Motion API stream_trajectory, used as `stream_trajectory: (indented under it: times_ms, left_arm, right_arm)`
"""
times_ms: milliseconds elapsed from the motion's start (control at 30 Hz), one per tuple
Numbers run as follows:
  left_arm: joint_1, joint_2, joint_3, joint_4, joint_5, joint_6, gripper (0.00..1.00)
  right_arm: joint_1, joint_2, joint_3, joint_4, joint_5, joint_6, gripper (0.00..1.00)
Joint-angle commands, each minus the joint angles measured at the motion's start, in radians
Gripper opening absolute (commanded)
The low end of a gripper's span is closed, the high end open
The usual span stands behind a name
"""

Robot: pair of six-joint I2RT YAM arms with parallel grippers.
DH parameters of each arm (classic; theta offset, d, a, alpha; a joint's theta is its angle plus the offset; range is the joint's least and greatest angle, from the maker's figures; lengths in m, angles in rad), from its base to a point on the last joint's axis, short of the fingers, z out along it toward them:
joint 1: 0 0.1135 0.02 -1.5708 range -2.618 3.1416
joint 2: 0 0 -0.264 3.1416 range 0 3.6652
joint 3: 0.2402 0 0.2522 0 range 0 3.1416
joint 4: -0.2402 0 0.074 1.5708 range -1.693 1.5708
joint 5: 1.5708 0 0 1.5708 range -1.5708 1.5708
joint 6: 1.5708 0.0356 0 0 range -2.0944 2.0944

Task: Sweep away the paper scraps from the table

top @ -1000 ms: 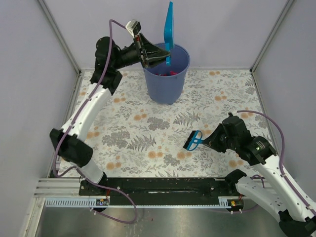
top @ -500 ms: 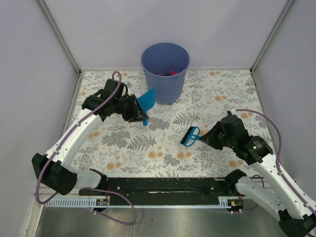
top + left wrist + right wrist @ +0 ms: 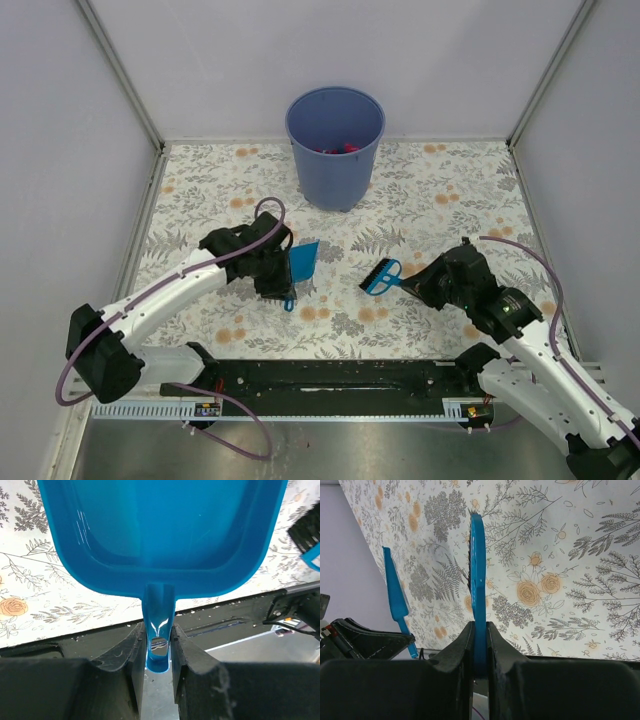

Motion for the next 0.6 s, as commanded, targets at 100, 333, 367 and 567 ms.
stream_trajectory:
  times_ms: [100,333,367,567]
  left_arm:
    - [-0.044,0.058,-0.077,0.081,-0.063,-0.019,0.00]
    - [-0.056,0.124,-0.139,0.152,-0.007,-0.029,0.00]
    - [-0.058,0.129,-0.137,0.154,-0.007,-0.032,0.00]
    - [-0.094,0.202,-0.120,0.217,0.062,-0.064,0.00]
  right_arm:
    - [0.005,0.003,-0.007,0.039,0.065,0.018,0.00]
    - [0.007,-0.086,-0.099,0.074,0.154,0.091,0.00]
    - [0.005,-0.092,-0.108,0.086,0.156,0.091,0.00]
    - [0.007,-0.077,-0.104,0.172,0.136,0.079,0.00]
